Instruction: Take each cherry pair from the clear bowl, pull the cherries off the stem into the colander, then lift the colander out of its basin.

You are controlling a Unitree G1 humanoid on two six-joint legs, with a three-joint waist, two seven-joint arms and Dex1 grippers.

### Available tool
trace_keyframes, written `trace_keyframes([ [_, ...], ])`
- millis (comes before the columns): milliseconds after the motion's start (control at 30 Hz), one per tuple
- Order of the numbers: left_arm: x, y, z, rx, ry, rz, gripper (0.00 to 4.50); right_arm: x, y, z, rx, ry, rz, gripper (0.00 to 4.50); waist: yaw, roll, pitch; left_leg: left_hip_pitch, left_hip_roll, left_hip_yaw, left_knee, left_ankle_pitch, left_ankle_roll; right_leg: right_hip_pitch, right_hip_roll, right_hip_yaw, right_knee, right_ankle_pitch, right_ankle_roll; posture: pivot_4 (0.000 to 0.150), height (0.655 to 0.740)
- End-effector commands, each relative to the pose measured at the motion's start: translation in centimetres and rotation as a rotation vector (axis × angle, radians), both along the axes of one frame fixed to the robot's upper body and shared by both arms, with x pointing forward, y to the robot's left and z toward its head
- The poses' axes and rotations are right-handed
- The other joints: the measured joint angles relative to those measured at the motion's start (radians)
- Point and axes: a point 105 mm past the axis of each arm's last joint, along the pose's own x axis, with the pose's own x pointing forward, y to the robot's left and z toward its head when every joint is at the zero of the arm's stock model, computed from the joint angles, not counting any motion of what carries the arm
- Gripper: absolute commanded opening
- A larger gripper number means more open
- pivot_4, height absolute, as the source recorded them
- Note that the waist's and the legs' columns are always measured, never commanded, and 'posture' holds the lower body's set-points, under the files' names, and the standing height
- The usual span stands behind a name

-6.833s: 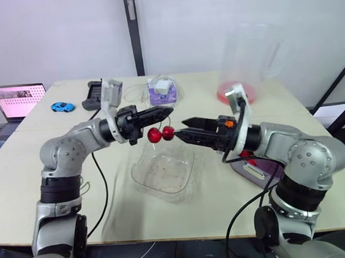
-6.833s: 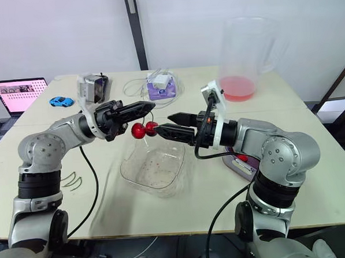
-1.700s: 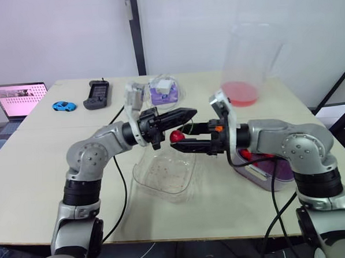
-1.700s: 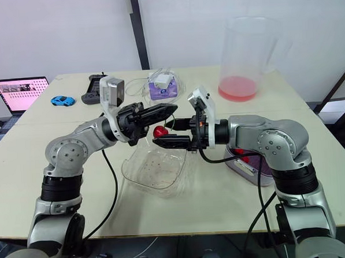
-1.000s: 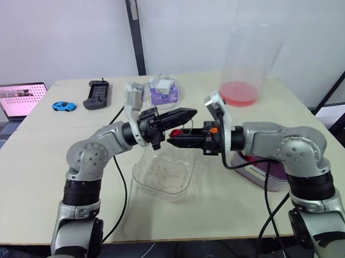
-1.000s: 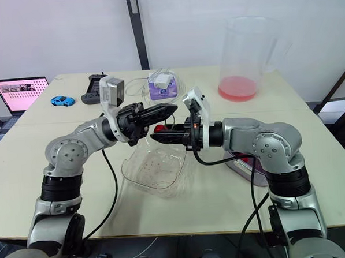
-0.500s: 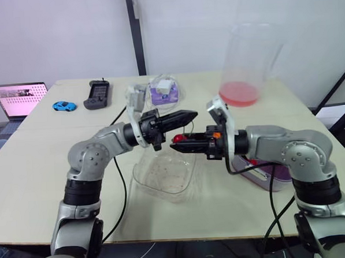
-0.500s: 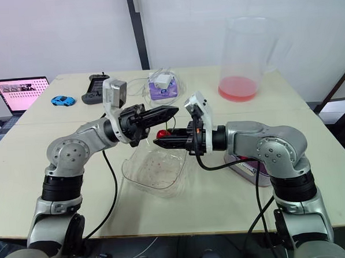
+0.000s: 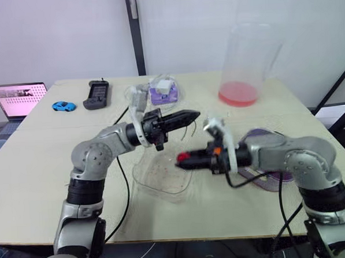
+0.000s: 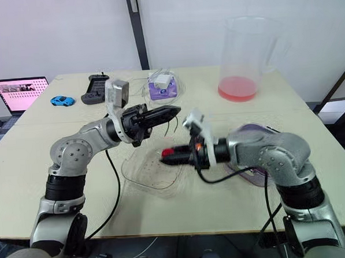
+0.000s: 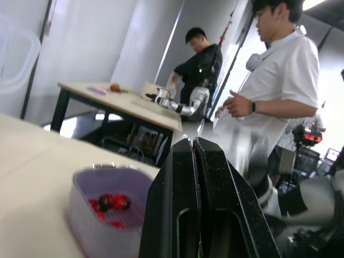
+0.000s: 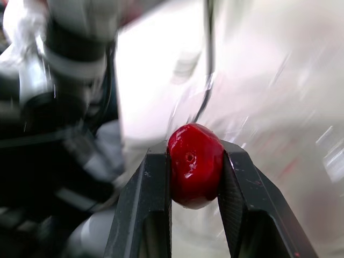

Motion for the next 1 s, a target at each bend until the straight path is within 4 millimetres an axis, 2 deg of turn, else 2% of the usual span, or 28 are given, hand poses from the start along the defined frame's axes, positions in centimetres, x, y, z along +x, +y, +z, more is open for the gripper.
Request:
trace_keyframes([
  [33, -0.4, 0.2, 1.5, -0.033, -0.061, -0.003, 0.00, -0.3, 0.1, 0.8, -0.009, -0.044, 0.019, 1.07, 0.002, 0.000, 0.000, 0.000, 0.000, 0.000, 0.000, 0.000, 0.000, 0.000, 0.000, 0.000, 0.000, 0.000, 0.000, 0.150, 0.7332],
  [100, -0.4, 0.2, 1.5, -0.034, -0.063, -0.001, 0.00, -0.3, 0.0, 1.1, 0.003, -0.048, 0.021, 1.07, 0.002, 0.000, 0.000, 0.000, 0.000, 0.000, 0.000, 0.000, 0.000, 0.000, 0.000, 0.000, 0.000, 0.000, 0.000, 0.150, 0.7332],
  [233, -0.2, 0.6, 1.6, -0.028, -0.068, 0.019, 0.00, -0.5, -1.0, 3.5, 0.072, -0.112, 0.024, 1.07, 0.002, 0.000, 0.000, 0.000, 0.000, 0.000, 0.000, 0.000, 0.000, 0.000, 0.000, 0.000, 0.000, 0.000, 0.000, 0.150, 0.7332],
  [367, 0.3, 1.9, 1.4, -0.007, -0.073, 0.065, 0.00, -0.8, -4.9, 8.3, 0.124, -0.221, -0.025, 1.07, 0.004, 0.000, 0.000, 0.000, 0.000, 0.000, 0.000, 0.000, 0.000, 0.000, 0.000, 0.000, 0.000, 0.000, 0.000, 0.150, 0.7332],
  [433, 0.4, 2.5, 1.3, 0.001, -0.073, 0.081, 0.00, -0.4, -7.3, 9.2, 0.060, -0.263, -0.097, 1.07, 0.005, 0.000, 0.000, 0.000, 0.000, 0.000, 0.000, 0.000, 0.000, 0.000, 0.000, 0.000, -0.001, 0.000, 0.000, 0.150, 0.7332],
  [467, 0.5, 3.0, 1.1, 0.013, -0.073, 0.095, 0.00, 0.2, -9.7, 9.3, -0.033, -0.289, -0.181, 1.07, 0.006, 0.000, 0.000, 0.000, 0.000, 0.000, 0.000, -0.001, 0.001, 0.001, 0.000, 0.000, -0.002, 0.000, 0.000, 0.150, 0.7332],
  [567, 0.6, 4.3, 0.2, 0.062, -0.077, 0.127, 0.00, 1.2, -16.3, 8.3, -0.349, -0.323, -0.354, 1.07, 0.011, 0.000, 0.000, 0.000, 0.000, 0.001, 0.000, -0.002, 0.003, 0.002, 0.000, 0.000, -0.006, 0.000, 0.000, 0.150, 0.7332],
  [667, 0.8, 5.5, -0.7, 0.111, -0.084, 0.167, 0.00, 1.4, -20.2, 6.3, -0.556, -0.298, -0.381, 1.07, 0.005, 0.000, 0.000, 0.000, 0.000, 0.002, 0.000, -0.002, 0.004, 0.002, 0.000, 0.000, -0.007, 0.000, 0.000, 0.150, 0.7332],
  [733, 0.9, 6.0, -1.1, 0.132, -0.085, 0.184, 0.00, 1.5, -21.2, 4.8, -0.638, -0.288, -0.355, 1.07, -0.003, 0.000, 0.000, 0.001, 0.000, 0.002, 0.000, -0.002, 0.004, 0.002, 0.000, 0.001, -0.006, 0.000, 0.000, 0.150, 0.7332],
  [833, 0.9, 6.2, -1.6, 0.147, -0.083, 0.191, 0.00, 1.8, -21.3, 2.7, -0.675, -0.265, -0.308, 1.07, -0.002, 0.002, 0.000, 0.001, 0.000, 0.003, -0.001, -0.002, 0.003, 0.002, 0.000, 0.001, -0.005, 0.000, 0.000, 0.150, 0.7332],
  [1000, 0.5, 5.8, -2.1, 0.171, -0.092, 0.182, 0.00, 2.3, -21.7, 0.5, -0.734, -0.251, -0.277, 1.07, 0.004, 0.002, 0.000, 0.001, 0.000, 0.003, 0.000, -0.001, 0.002, 0.002, -0.001, 0.001, -0.005, 0.000, 0.000, 0.150, 0.7332],
])
